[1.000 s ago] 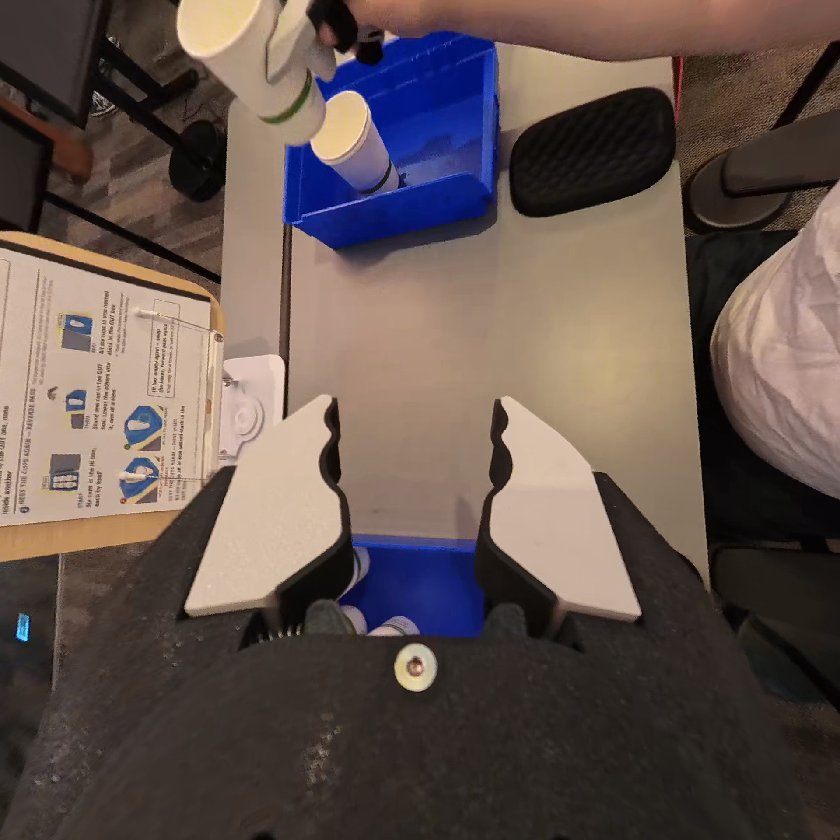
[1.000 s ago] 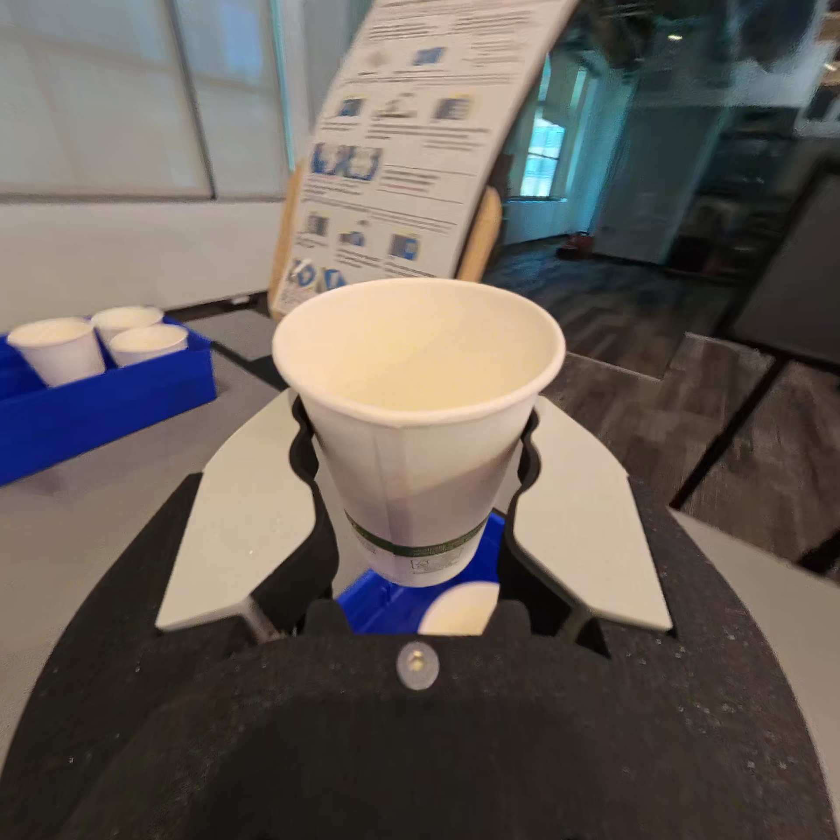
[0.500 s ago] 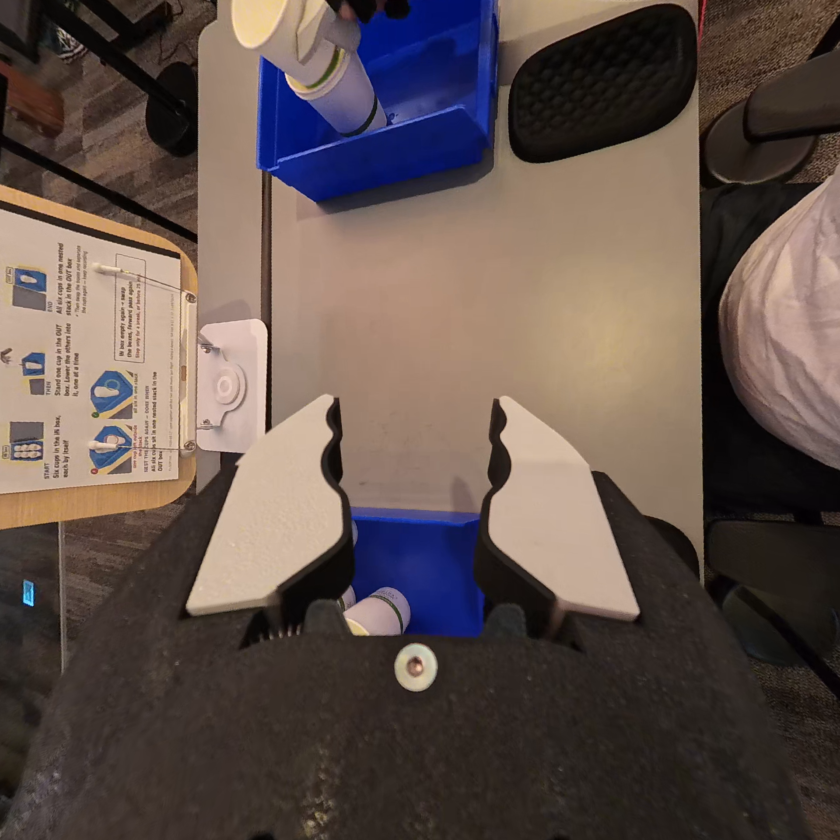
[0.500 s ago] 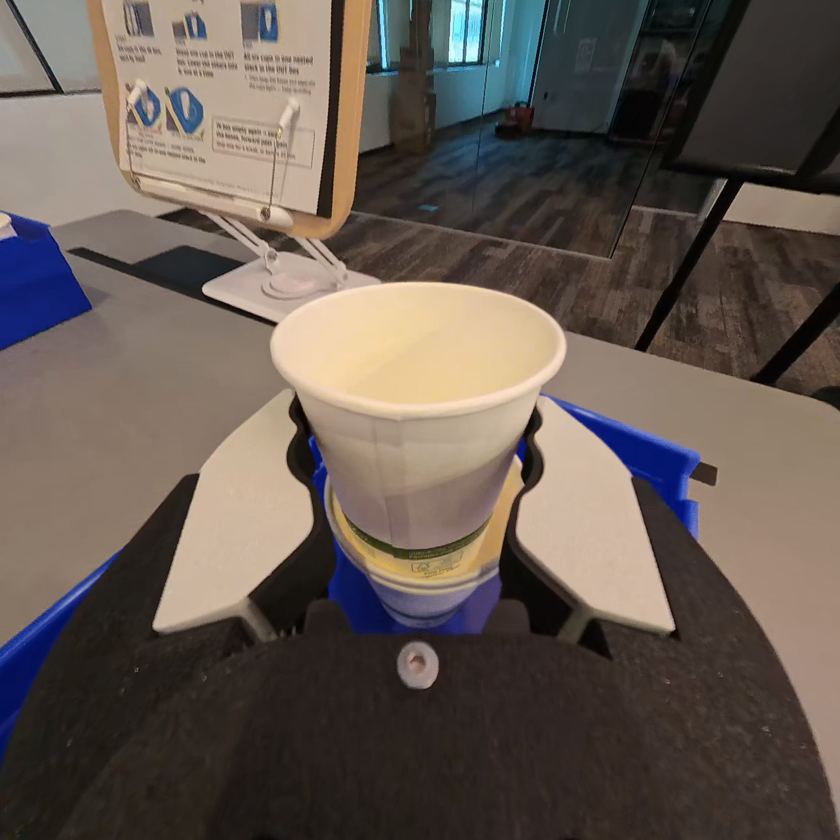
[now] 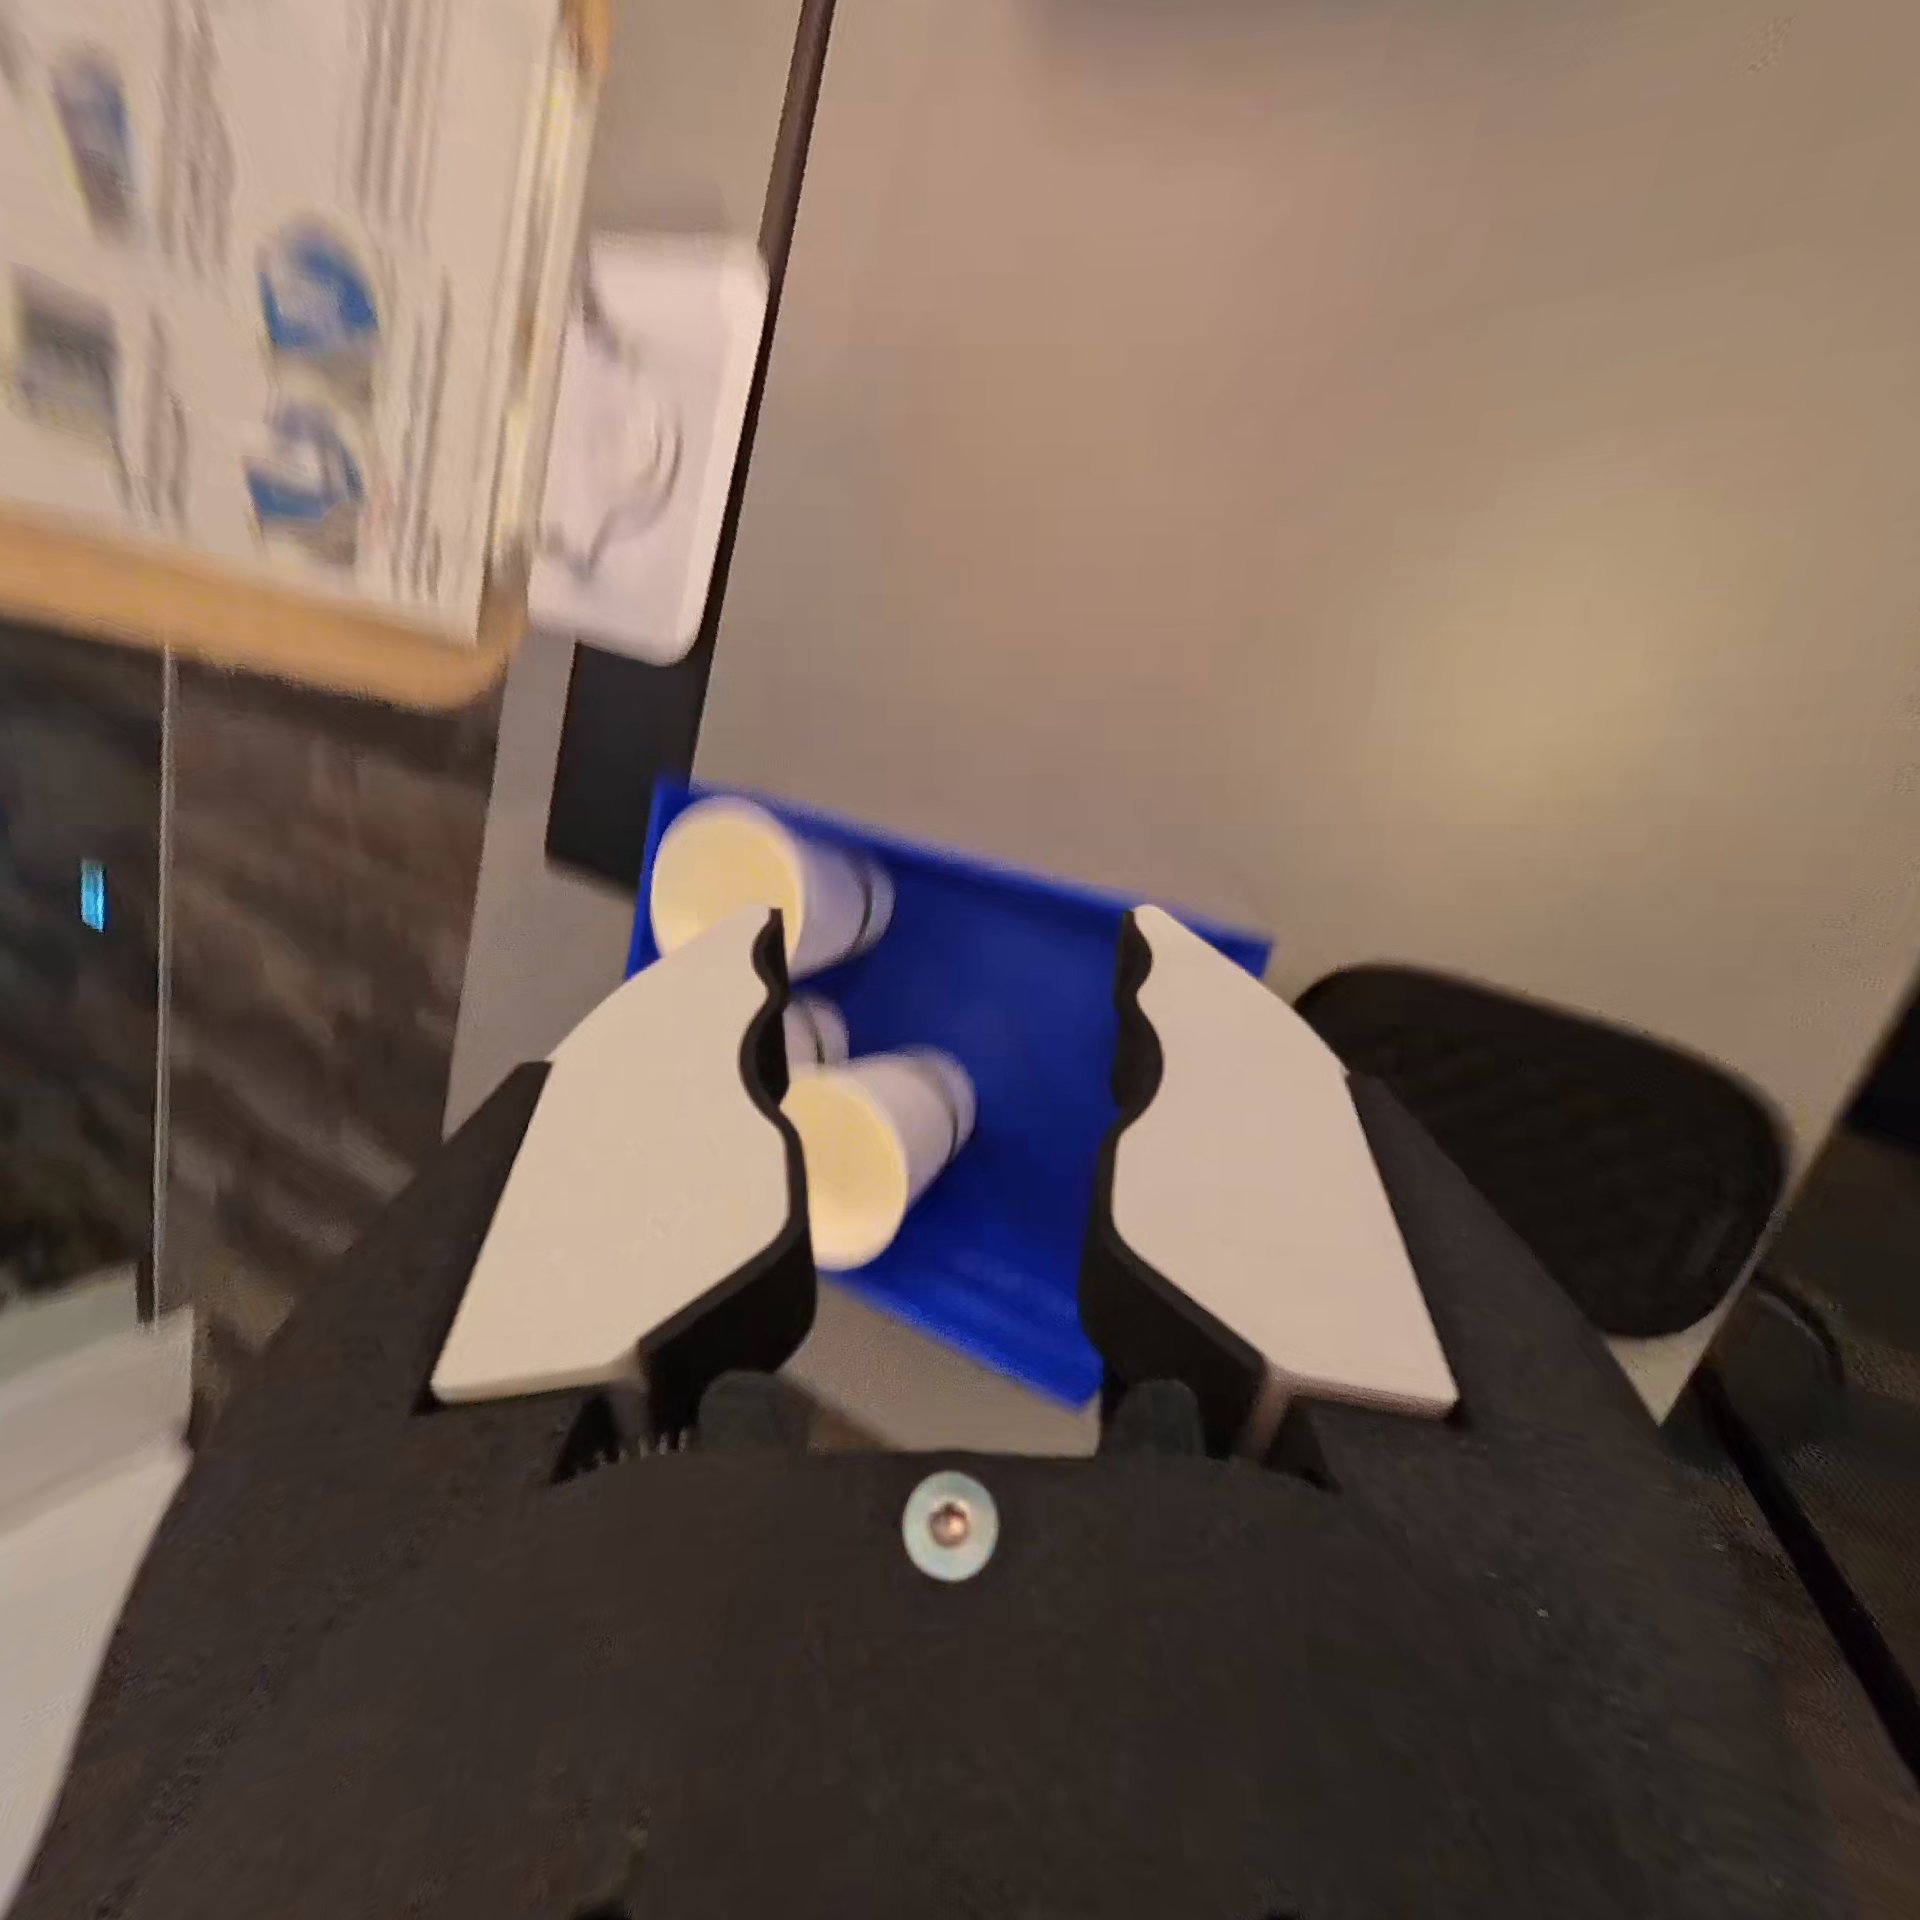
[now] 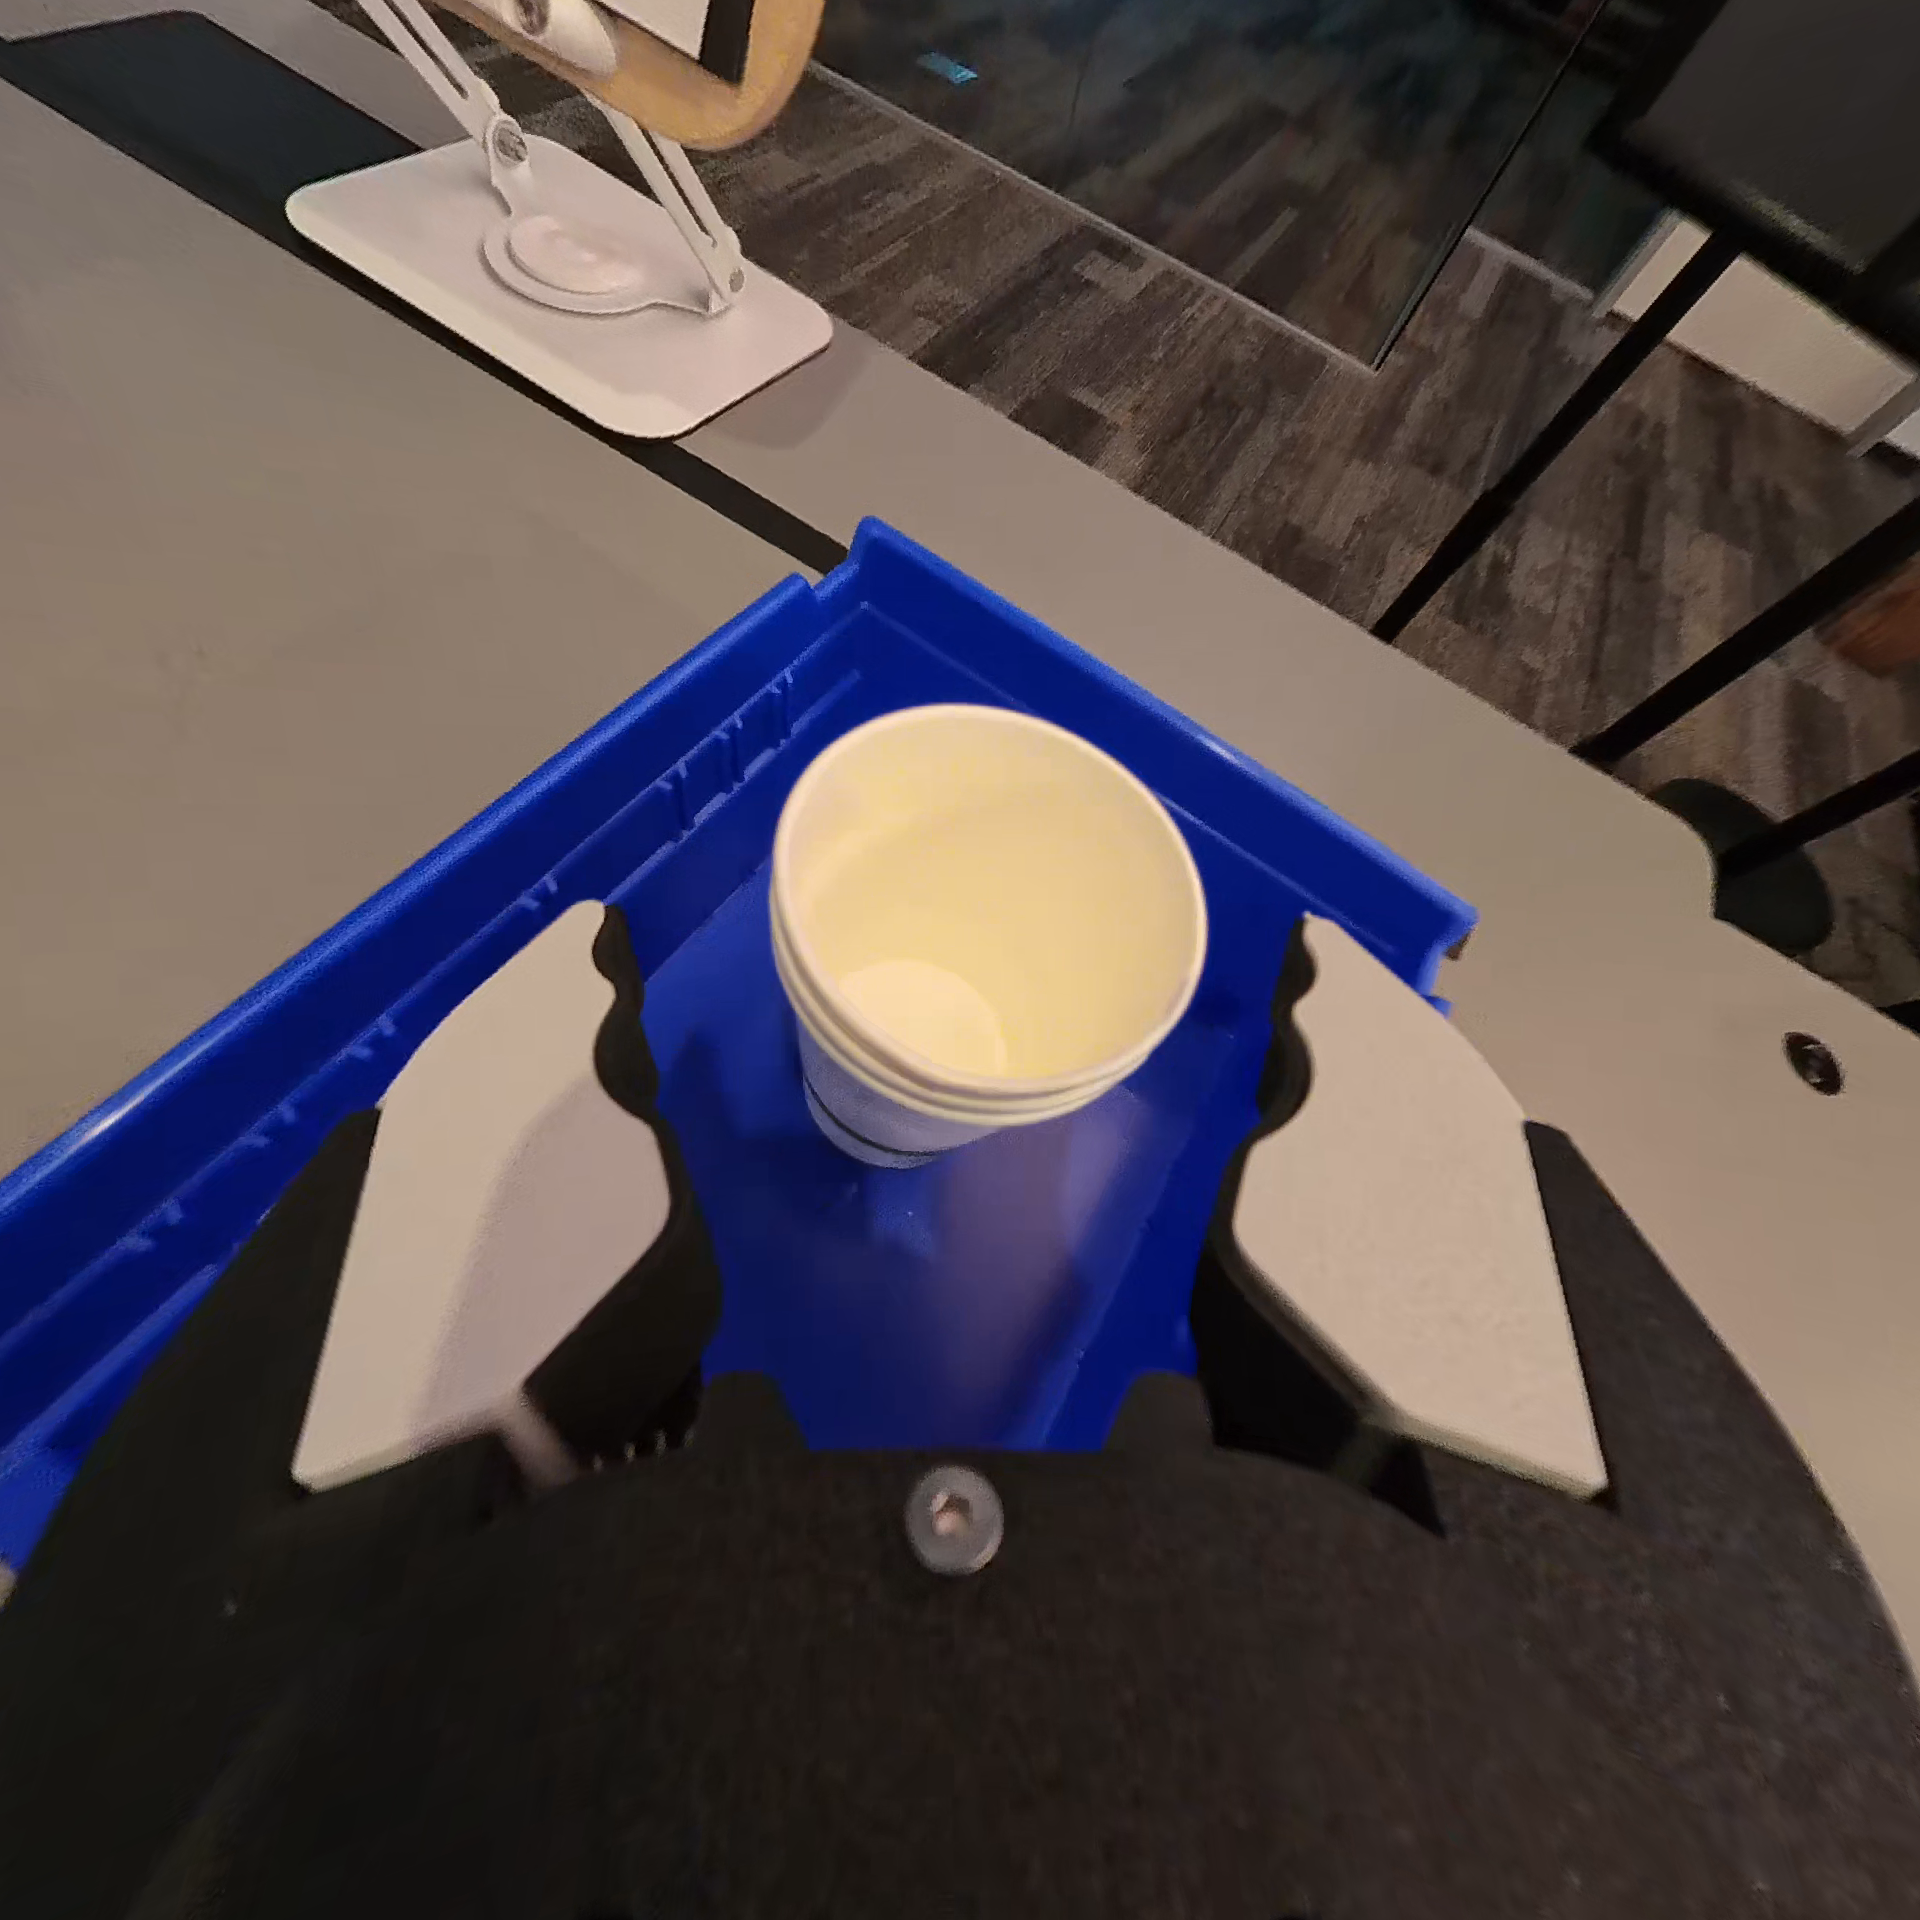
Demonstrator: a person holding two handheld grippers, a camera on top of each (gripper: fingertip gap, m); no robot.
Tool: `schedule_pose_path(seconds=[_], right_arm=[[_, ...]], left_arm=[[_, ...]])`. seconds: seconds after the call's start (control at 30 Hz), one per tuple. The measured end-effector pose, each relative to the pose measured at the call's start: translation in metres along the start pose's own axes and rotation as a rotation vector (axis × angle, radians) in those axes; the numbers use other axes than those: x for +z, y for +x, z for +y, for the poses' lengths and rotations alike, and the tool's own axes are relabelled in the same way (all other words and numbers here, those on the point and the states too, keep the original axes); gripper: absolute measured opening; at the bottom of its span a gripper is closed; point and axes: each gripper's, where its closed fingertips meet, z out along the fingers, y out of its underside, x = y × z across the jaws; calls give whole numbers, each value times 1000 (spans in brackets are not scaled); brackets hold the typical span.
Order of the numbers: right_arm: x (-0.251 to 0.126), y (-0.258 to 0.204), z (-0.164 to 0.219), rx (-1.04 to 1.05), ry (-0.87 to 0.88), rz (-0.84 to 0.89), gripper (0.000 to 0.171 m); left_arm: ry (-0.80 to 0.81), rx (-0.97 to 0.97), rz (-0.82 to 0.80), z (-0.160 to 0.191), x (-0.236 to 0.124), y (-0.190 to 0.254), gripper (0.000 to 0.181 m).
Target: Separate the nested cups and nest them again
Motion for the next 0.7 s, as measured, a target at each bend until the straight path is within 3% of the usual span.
schedule_pose_path(seconds=[0.13, 0.23, 0.43, 0.7], right_arm=[[-21, -8, -20, -54, 35, 4, 116], [-31, -22, -39, -86, 88, -18, 115], [-38, -56, -66, -168, 130, -84, 113], [-39, -89, -81, -274, 165, -134, 104]], left_arm=[[-270, -141, -10, 105, 61, -20, 55], [-327, -203, 20, 147, 99, -16, 50], [-447, -178, -26, 178, 137, -19, 49], [-505, -173, 30, 194, 149, -10, 10]])
